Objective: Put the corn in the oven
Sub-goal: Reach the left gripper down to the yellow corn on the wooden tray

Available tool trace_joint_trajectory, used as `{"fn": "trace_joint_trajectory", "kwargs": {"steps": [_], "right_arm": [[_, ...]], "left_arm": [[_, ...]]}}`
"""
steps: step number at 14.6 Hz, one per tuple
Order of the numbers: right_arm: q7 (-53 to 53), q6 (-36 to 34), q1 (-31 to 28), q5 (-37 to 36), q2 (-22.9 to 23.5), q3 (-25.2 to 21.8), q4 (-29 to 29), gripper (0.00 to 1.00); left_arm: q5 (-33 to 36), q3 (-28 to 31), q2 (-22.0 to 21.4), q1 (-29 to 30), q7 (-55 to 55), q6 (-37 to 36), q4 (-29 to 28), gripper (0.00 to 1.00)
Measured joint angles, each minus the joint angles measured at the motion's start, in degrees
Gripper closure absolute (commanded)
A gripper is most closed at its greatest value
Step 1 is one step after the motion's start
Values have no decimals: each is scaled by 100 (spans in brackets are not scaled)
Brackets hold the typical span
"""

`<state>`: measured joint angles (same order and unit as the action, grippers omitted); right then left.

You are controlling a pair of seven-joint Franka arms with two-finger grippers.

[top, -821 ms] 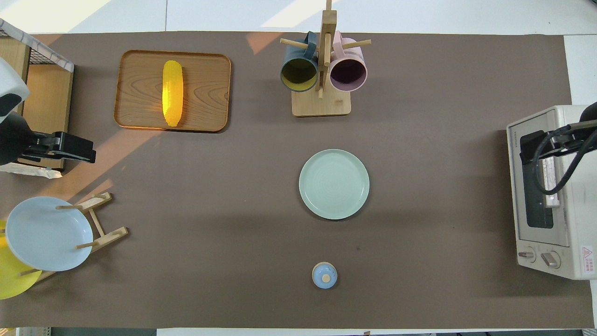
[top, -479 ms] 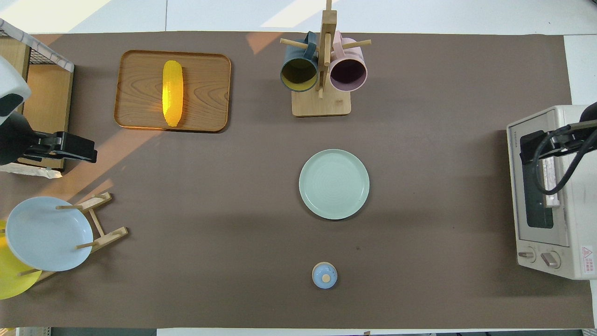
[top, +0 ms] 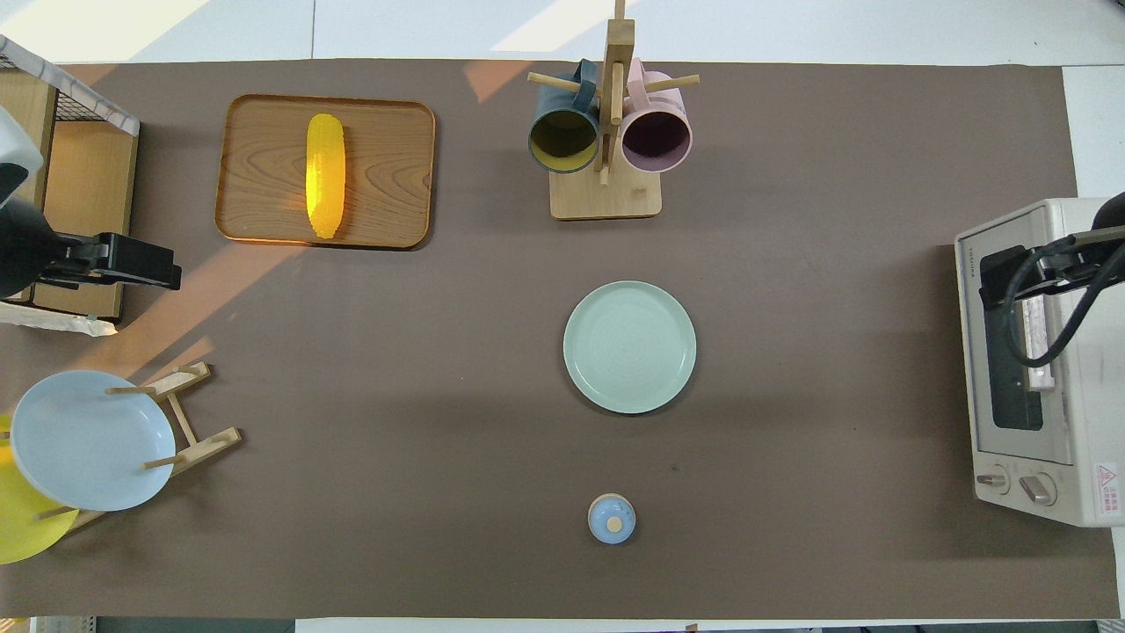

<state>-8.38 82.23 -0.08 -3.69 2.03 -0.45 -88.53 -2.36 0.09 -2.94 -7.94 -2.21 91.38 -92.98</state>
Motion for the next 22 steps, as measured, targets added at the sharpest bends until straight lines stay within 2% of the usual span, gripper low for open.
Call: {"fn": "trace_joint_trajectory", "kwargs": {"steps": [4, 8, 11, 15, 16, 17, 18, 22], "right_arm": [[0, 0, 0, 0, 0, 1, 1, 0], [0, 0, 0, 0, 0, 1, 2, 0], [0, 0, 0, 0, 0, 1, 2, 0], [0, 5, 2, 0, 0, 16, -4, 0], [0, 39, 4, 0, -1, 32, -21, 15], [0, 108, 5, 0, -2, 53, -57, 72], [0, 179, 6, 0, -6, 67, -112, 100], [12, 675, -80, 32, -90, 41, -503, 100]], "left_arm": [[-8, -32, 70, -15, 0, 130, -4, 0], [-9, -54, 411, -90, 0, 451, 5, 0], [-9, -56, 894, -92, 0, 688, 113, 0], [-10, -55, 1935, -208, 0, 1082, 753, 0], [-10, -57, 2190, -241, 0, 1304, 858, 0], [0, -58, 2403, -269, 0, 1488, 917, 0], [41, -56, 2601, -301, 1, 1655, 956, 0], [170, -55, 3399, -375, 1, 2296, 1233, 0]]}}
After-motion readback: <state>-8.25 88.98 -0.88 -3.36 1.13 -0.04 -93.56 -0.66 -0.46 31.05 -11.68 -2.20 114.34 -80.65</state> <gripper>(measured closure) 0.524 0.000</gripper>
